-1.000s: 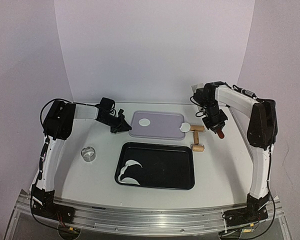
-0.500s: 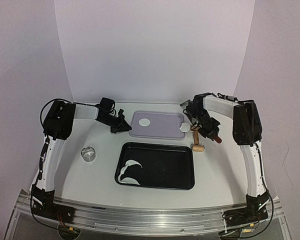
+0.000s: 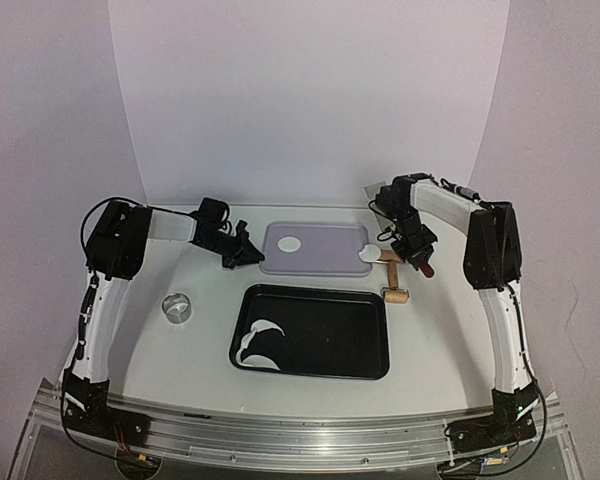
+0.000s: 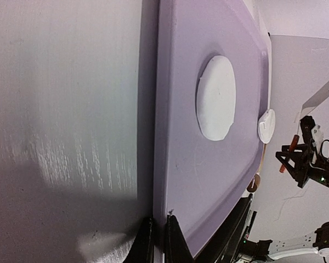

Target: Roll out the dumpling wrappers from the dough

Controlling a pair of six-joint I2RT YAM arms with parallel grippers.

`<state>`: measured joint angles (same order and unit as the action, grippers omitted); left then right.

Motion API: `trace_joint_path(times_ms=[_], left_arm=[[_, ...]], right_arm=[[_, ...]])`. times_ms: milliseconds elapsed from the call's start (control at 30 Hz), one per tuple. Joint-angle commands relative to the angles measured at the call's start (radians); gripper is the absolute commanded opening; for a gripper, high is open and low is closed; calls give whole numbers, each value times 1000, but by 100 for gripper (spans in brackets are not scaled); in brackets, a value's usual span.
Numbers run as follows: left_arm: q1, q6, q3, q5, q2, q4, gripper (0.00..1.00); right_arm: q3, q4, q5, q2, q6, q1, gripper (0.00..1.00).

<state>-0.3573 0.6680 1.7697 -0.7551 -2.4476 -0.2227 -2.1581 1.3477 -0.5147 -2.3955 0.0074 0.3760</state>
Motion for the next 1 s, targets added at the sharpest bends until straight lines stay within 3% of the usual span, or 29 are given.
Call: trace_joint_path(times_ms=[0, 300, 967], left_arm=[[-11, 60, -84, -47, 2, -52, 5], [-13, 53, -113, -30, 19, -31, 5], [-26, 73, -75, -32, 9, -32, 5]], right_arm=[[-3, 341, 33, 39, 42, -25, 0], [182, 313, 57, 100, 103, -38, 0], [85, 402, 117, 17, 155, 2, 0]])
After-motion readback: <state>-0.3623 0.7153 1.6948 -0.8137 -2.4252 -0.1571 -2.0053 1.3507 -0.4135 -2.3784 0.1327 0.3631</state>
